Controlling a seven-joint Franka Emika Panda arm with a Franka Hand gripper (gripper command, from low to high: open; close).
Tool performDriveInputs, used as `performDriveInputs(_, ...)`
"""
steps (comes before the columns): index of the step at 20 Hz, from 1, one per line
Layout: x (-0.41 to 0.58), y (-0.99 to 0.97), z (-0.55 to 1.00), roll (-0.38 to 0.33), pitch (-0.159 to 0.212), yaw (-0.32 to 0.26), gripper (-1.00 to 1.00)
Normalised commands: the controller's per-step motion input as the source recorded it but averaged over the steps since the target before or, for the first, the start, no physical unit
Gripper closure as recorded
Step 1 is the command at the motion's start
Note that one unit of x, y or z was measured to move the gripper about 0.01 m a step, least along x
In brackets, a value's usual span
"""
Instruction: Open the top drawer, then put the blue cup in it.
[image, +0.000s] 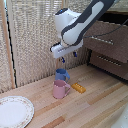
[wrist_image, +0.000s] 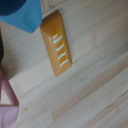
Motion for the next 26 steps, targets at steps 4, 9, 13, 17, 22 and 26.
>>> performDriveInputs(4,0.357,-0.23,-0.09,0.157,0.232,-0.127,-1.00)
performDriveInputs(9,0.343,-0.29,-0.22,0.129,0.130,-0.081,-1.00)
performDriveInputs(13,0.491,-0.10,-0.31,0.108,-0.020,-0.010,-1.00)
performDriveInputs(17,0.391,0.00,-0.36,0.170,-0.114,-0.011,-1.00)
performDriveInputs(22,0.201,-0.14,-0.33,0.080,-0.005,-0.024,-1.00)
performDriveInputs(26,0.000,-0.27,-0.21,0.006,0.007,-0.066,-1.00)
